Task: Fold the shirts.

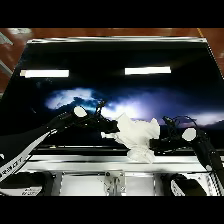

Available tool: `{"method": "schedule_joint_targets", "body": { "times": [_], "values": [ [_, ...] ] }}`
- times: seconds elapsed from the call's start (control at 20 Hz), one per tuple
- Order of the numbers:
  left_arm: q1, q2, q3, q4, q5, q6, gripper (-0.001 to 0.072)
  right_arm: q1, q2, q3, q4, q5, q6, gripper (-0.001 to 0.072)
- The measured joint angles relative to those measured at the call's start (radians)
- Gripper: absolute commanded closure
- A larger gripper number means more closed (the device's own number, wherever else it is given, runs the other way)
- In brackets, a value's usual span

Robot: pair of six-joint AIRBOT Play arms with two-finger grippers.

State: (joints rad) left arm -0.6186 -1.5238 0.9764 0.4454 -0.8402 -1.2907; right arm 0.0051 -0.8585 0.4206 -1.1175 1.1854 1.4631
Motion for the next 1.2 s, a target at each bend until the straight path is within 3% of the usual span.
{"method": "schedule_joint_targets", "body": {
  "times": [0.35, 0.85, 1.05, 1.2],
  "values": [
    [0.112, 0.15, 0.099, 0.002, -0.024, 0.042, 0.0674, 0.047, 0.025, 0.14, 0.04, -0.007, -0.009, 0.065],
    [0.224, 0.488, 0.754, 0.053, -0.029, 0.072, 0.0673, 0.053, 0.12, 1.117, 0.09, -0.055, -0.031, 0.0649],
    [0.231, 0.542, 0.889, 0.177, -0.056, 0.012, 0.0673, 0.053, 0.116, 1.315, 0.095, 0.013, 0.009, 0.0649],
    [0.233, 0.558, 0.908, 0.34, -0.22, -0.071, 0.0673, 0.053, 0.102, 1.366, 0.084, 0.173, 0.027, 0.0649]
  ]
}}
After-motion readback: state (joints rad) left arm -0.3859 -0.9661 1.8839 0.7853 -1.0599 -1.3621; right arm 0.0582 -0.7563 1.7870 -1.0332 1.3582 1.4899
